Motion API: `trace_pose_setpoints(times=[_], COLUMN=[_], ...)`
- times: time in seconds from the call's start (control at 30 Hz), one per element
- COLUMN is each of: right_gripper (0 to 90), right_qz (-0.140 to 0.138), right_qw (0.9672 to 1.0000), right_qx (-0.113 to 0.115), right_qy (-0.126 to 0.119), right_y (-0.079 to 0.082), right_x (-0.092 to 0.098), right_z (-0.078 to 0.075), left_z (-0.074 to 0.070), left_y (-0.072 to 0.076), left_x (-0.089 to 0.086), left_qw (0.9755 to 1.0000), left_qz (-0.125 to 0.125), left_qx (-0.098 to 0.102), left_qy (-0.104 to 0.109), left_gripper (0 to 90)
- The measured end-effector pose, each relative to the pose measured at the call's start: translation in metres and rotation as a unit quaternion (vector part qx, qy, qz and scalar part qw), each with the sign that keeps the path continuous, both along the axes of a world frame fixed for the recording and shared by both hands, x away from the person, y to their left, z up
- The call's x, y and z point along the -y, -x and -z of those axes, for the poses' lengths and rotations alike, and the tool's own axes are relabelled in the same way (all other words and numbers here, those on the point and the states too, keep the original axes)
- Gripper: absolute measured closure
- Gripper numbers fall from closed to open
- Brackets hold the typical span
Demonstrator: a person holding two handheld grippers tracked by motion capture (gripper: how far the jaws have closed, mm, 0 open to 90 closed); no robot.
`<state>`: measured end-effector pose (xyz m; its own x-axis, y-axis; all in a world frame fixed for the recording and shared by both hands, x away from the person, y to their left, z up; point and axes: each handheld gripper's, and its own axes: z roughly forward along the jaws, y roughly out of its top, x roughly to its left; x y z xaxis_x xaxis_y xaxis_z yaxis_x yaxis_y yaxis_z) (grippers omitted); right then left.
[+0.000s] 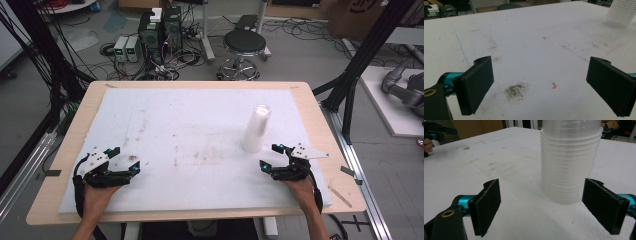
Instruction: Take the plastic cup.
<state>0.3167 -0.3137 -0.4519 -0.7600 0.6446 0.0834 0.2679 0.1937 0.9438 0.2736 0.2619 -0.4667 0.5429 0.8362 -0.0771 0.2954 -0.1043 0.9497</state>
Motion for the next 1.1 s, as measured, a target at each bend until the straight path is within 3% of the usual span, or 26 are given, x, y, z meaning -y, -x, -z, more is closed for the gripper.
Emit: trace_pose_setpoints(times=[0.1,0.23,0.37,0.63,0.73,0.77,0.8,1.1], right_gripper=[14.9,14.9,14.9,14.9,14.9,14.9,14.9,14.9], right_qz=[0.0,-0.006,-0.005,-0.004,-0.008,-0.008,-0.011,-0.019], right_qw=[1.0,0.9998,0.9995,0.9991,0.9993,0.9993,0.9993,0.9994], right_qx=[0.003,-0.01,-0.013,0.008,0.009,0.009,0.014,0.017], right_qy=[-0.001,-0.014,-0.029,-0.041,-0.037,-0.037,-0.034,-0.025], right_y=[-0.001,-0.003,-0.006,-0.009,-0.014,-0.014,-0.017,-0.028], right_x=[0.0,0.003,0.008,0.013,0.018,0.018,0.021,0.029], right_z=[0.0,-0.001,-0.009,-0.04,-0.06,-0.06,-0.072,-0.109], left_z=[0.0,0.0,0.0,0.0,0.0,0.0,0.0,0.0], left_y=[0.0,-0.001,-0.001,-0.002,-0.003,-0.003,-0.003,-0.003], left_x=[0.0,0.0,0.0,0.0,0.0,0.0,0.0,0.0], left_qw=[1.0,1.0,1.0,0.9999,0.9999,0.9999,0.9999,0.9999], left_qz=[0.0,0.001,0.002,0.003,0.002,0.002,0.001,0.002], left_qx=[0.001,-0.006,-0.005,-0.01,-0.013,-0.013,-0.014,-0.016], left_qy=[0.001,0.0,0.0,-0.002,-0.003,-0.003,-0.002,-0.003], left_gripper=[7.3,7.3,7.3,7.3,7.3,7.3,7.3,7.3])
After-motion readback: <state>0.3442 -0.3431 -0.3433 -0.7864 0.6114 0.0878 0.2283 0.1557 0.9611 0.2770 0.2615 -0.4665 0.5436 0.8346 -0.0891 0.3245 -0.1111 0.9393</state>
